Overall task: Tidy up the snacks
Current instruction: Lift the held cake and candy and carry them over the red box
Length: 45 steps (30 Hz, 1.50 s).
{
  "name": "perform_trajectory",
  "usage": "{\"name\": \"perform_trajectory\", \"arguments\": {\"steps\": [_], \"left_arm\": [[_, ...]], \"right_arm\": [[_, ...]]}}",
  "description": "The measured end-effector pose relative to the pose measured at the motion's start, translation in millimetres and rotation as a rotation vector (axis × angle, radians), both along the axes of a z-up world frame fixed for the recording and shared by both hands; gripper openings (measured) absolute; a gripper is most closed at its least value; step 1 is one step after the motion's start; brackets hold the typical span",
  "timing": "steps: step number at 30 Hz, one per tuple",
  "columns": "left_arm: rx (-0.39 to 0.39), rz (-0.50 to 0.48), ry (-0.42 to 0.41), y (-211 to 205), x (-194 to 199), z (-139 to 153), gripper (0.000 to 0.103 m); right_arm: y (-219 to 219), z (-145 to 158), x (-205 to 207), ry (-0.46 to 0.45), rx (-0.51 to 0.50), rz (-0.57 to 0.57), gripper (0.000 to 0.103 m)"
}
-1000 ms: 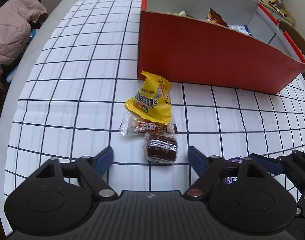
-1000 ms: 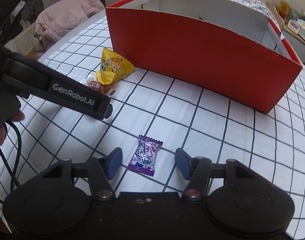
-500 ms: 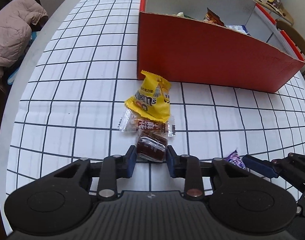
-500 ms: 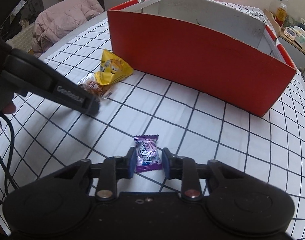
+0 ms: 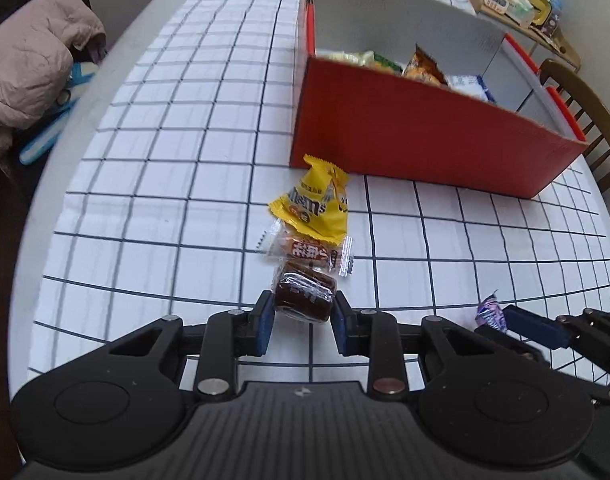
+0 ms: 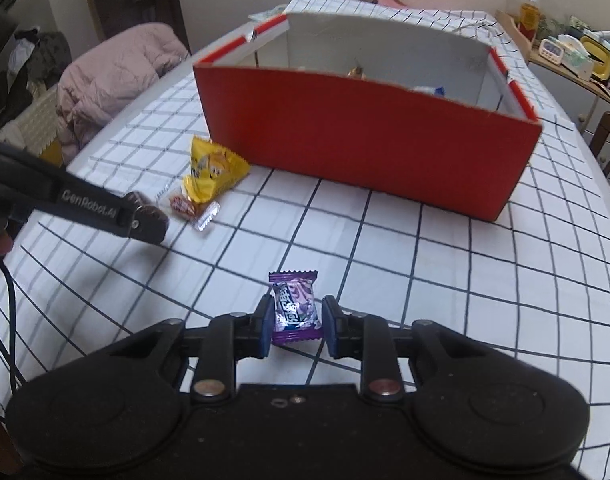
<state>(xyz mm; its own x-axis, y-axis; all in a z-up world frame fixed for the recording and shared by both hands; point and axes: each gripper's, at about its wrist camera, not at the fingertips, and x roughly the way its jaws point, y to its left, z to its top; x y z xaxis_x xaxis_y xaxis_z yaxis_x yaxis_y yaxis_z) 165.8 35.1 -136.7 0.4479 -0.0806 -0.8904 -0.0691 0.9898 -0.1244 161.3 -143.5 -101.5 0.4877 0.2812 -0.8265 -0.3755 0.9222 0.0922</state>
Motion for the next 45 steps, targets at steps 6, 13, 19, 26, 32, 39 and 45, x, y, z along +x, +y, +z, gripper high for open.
{"name": "perform_trajectory", "arguments": {"steps": [6, 13, 19, 26, 32, 39, 45], "left_arm": [[-0.035, -0.001, -0.048, 6, -11, 28, 0.029], [-0.049, -0.037, -0.136, 4, -19, 67, 0.030], [-0.055, -0.079, -0.188, -4, -16, 92, 0.030], [-0.063, -0.110, -0.238, -14, -1, 116, 0.030], [-0.036, -0.133, -0.266, -26, 23, 133, 0.030], [-0.018, -0.125, -0.247, -37, 64, 138, 0.030], [0.001, -0.108, -0.209, -47, 103, 132, 0.030]], "right_arm": [[-6, 32, -5, -0.044, 0.065, -0.024, 0.024], [-9, 73, -9, -0.113, 0.109, -0.038, 0.024], [-12, 105, -5, -0.185, 0.120, -0.049, 0.024], [-22, 127, 13, -0.239, 0.106, -0.064, 0.024], [-34, 135, 38, -0.254, 0.095, -0.083, 0.024], [-47, 133, 80, -0.237, 0.084, -0.112, 0.024], [-54, 120, 115, -0.190, 0.072, -0.116, 0.024]]}}
